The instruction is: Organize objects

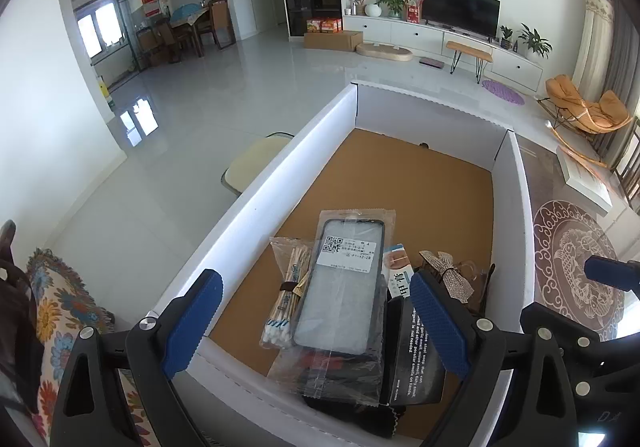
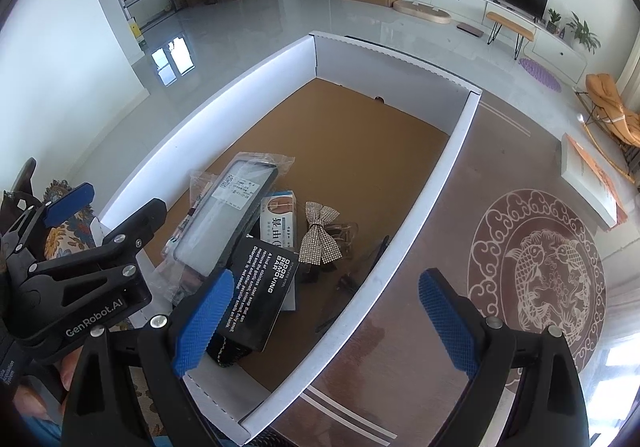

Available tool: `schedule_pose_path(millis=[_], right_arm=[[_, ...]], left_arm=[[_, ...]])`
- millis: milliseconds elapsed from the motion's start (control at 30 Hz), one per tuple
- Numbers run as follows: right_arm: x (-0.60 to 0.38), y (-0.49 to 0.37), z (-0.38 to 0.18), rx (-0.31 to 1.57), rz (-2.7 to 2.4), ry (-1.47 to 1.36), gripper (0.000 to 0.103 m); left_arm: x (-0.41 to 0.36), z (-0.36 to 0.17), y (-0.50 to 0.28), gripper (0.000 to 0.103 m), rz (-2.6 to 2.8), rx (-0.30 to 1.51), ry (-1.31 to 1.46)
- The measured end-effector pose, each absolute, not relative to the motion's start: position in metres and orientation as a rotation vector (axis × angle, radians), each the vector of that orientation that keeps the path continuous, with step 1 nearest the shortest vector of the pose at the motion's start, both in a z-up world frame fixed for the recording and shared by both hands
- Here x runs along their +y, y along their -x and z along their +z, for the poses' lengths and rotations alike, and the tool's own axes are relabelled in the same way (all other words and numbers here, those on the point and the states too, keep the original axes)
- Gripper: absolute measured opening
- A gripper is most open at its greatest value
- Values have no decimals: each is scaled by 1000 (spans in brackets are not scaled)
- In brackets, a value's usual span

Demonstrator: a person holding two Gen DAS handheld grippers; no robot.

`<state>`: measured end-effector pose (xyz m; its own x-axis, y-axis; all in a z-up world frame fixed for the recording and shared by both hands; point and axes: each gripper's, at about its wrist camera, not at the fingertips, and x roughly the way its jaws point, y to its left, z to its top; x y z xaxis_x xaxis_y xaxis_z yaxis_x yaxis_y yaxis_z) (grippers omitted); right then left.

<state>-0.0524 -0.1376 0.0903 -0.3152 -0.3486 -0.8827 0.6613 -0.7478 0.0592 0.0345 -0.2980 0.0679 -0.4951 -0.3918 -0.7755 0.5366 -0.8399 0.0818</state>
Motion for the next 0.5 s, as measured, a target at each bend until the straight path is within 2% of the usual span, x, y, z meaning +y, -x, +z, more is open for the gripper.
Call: schedule_pose_path(millis=[500], right_arm=[[-138, 53, 90, 418, -2089, -1295, 94]], left_arm=[[-298, 67, -34, 95, -2319, 224, -1141]])
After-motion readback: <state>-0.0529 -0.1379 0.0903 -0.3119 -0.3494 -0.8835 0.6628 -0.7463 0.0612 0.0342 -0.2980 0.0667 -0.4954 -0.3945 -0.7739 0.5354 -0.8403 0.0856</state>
